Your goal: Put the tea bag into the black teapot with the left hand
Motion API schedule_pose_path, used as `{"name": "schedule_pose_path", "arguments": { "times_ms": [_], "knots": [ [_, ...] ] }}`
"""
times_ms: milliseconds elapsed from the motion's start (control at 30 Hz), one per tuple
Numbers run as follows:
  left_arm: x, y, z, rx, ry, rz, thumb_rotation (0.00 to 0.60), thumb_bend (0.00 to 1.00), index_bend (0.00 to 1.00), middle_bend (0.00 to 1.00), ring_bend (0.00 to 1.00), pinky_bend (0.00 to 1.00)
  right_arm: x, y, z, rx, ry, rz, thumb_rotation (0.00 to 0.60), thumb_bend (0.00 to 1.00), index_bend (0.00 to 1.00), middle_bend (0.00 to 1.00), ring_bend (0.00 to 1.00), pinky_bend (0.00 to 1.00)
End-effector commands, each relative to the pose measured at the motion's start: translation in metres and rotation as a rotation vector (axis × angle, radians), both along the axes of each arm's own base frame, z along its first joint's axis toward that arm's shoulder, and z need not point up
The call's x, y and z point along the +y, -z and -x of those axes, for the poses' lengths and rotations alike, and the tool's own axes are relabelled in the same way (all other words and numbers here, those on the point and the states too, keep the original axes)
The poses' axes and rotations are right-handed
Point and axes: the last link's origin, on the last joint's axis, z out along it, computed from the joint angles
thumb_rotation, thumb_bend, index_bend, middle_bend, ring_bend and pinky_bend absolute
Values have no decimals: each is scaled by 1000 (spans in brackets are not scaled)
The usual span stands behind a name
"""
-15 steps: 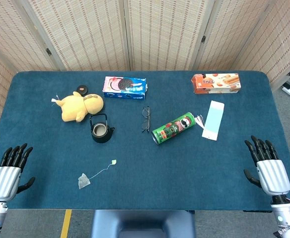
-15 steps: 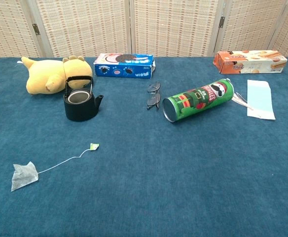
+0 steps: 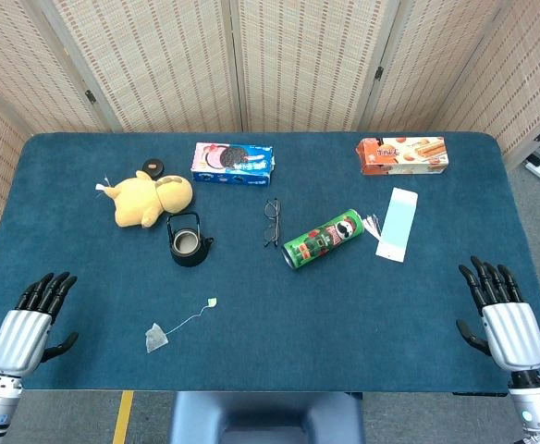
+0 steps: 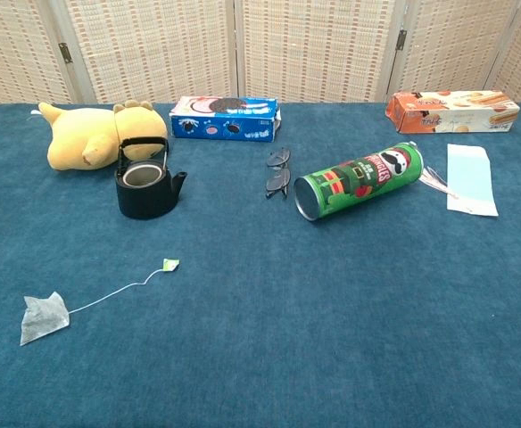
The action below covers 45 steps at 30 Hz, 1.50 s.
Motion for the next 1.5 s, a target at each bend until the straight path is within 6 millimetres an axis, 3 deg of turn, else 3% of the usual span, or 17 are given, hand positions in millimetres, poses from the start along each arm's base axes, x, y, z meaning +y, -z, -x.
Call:
{"name": "schedule_pose_path", "arguments": {
  "times_ms": [33, 100, 133, 233, 333, 500, 833, 1167, 1500],
  "knots": [
    [7, 5, -9, -10, 57, 25, 600, 283, 78, 327, 323, 473, 8, -7, -4, -22, -23, 14, 600, 325, 0, 0, 0, 0],
    [15, 8, -17, 20, 92, 20, 600, 283, 128, 477, 481, 639, 11, -9, -7, -28, -43, 20, 600, 325, 0, 0, 0, 0],
    [21, 10, -21, 25, 111, 26, 600, 282, 174, 599, 601, 750, 13, -9, -8, -28, -55, 21, 600, 325, 0, 0, 0, 0],
    [44, 21, -38, -51, 146, 101, 600, 309, 300, 834, 855, 950, 20, -8, -13, -39, -99, -2, 600, 325, 0, 0, 0, 0],
    [63, 32, -50, -126, 154, 183, 600, 378, 395, 971, 987, 1000, 27, -9, -15, -62, -125, -41, 600, 324, 0, 0, 0, 0],
    [80, 57, -64, -157, 152, 248, 600, 389, 422, 1000, 1000, 1000, 36, -21, -16, -105, -158, -36, 600, 325, 0, 0, 0, 0],
    [87, 109, -99, -159, 194, 313, 600, 419, 499, 1000, 1000, 1000, 51, -37, -15, -145, -207, 21, 600, 324, 0, 0, 0, 0],
    [96, 149, -111, -157, 183, 354, 600, 433, 516, 1000, 1000, 1000, 60, -33, -20, -157, -276, 1, 600, 324, 0, 0, 0, 0],
    [112, 169, -113, -176, 151, 389, 600, 432, 493, 1000, 1000, 1000, 56, -29, -21, -148, -271, -25, 600, 324, 0, 0, 0, 0]
  ]
}}
